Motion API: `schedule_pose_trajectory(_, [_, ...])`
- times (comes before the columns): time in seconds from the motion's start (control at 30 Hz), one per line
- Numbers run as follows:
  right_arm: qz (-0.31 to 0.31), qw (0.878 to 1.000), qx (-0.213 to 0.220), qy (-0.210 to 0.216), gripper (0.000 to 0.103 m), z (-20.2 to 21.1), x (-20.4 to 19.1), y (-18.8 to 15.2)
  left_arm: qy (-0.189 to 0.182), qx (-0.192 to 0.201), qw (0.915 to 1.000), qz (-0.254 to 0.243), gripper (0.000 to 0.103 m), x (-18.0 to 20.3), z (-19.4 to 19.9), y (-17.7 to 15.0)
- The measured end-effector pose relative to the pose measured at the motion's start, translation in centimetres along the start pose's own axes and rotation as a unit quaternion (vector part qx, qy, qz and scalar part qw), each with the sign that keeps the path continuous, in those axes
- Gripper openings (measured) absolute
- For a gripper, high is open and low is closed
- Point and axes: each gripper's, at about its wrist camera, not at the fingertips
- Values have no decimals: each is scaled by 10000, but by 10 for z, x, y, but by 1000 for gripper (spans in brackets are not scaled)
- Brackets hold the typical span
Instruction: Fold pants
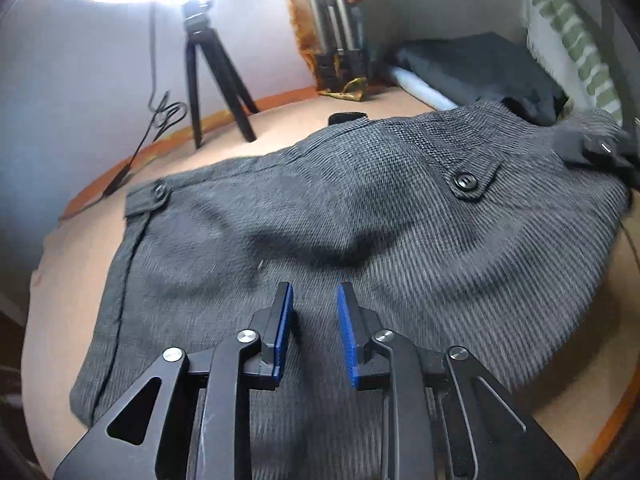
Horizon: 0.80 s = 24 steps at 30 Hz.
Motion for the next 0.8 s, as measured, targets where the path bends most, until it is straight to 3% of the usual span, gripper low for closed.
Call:
schedule_pose_trajectory(0.17, [383, 9985, 390, 70, 16, 19, -28, 14, -123, -66, 9998, 123, 23, -11, 22, -27])
schedule_pose_trajectory(0.33, [967, 9922, 769, 158, 11, 35, -69, 20, -279, 3, 9970, 720, 23, -42, 44, -46])
schedule_pose_trajectory(0.63, [1935, 9759, 980, 259, 8, 36, -149, 11, 90, 121, 9855, 1689, 23, -122, 66, -77])
schedule_pose_trajectory(0.8, [2248, 9688, 960, 410, 7, 27, -194, 2, 34, 241, 9796, 1994, 23, -145, 77, -88])
Point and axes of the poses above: each gripper's, at about its wrist camera, not at the fingertips, and z roughly against the way its jaws point, x to its right, y to its top, and after that the axes turned 11 degrees about -y, right-handed
